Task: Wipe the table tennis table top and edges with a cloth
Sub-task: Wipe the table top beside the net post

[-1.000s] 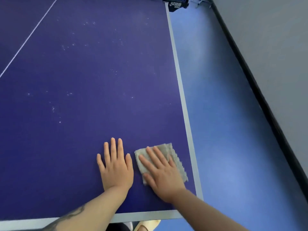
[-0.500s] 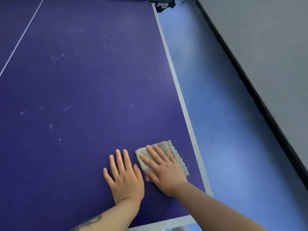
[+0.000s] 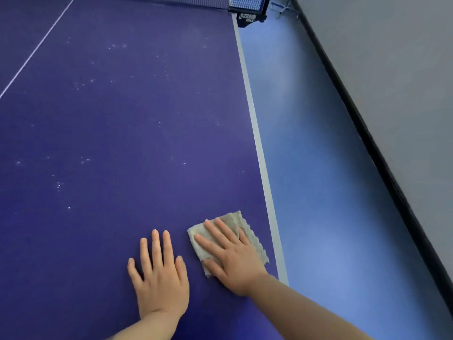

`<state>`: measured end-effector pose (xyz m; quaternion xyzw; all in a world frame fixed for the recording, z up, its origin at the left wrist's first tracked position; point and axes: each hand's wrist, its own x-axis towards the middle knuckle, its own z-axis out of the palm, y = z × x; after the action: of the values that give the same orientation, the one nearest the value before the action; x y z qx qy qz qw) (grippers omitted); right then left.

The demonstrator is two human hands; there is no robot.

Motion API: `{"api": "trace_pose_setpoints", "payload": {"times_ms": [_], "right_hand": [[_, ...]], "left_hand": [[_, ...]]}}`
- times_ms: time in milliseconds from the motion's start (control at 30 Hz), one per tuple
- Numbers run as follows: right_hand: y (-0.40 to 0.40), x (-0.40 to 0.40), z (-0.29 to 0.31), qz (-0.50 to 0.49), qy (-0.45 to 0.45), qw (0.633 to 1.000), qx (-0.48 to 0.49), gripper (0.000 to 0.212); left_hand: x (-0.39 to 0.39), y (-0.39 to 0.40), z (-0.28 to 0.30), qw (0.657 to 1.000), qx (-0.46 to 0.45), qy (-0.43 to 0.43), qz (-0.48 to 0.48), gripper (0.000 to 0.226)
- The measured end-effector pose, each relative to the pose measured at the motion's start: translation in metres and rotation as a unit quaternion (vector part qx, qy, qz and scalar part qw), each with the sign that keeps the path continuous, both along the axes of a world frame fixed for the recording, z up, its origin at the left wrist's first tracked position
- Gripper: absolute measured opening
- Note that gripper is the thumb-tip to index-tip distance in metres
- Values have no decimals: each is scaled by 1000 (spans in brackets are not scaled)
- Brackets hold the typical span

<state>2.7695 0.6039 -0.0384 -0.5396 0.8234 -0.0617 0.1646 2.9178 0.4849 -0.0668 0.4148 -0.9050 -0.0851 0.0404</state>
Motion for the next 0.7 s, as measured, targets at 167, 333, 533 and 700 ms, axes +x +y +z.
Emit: {"api": "trace_pose_setpoints", "payload": {"times_ms": [167,333,533,700], "right_hand": [[17,-68,-2,-217,-10,976,26,66],[33,-54,-13,-56,29,997,-52,56],[-21,-124,-5,135,-9,991,7,57],[-5,-142,-14,-130,1,991,-20,62]], "left_hand": [[-25,24,0,993,0,-19,117,58],[-106,98,15,950,75,18,302,61],[-115,103,7,938,46,-5,344,62],[-114,102,3,933,40,-22,357,61]]}}
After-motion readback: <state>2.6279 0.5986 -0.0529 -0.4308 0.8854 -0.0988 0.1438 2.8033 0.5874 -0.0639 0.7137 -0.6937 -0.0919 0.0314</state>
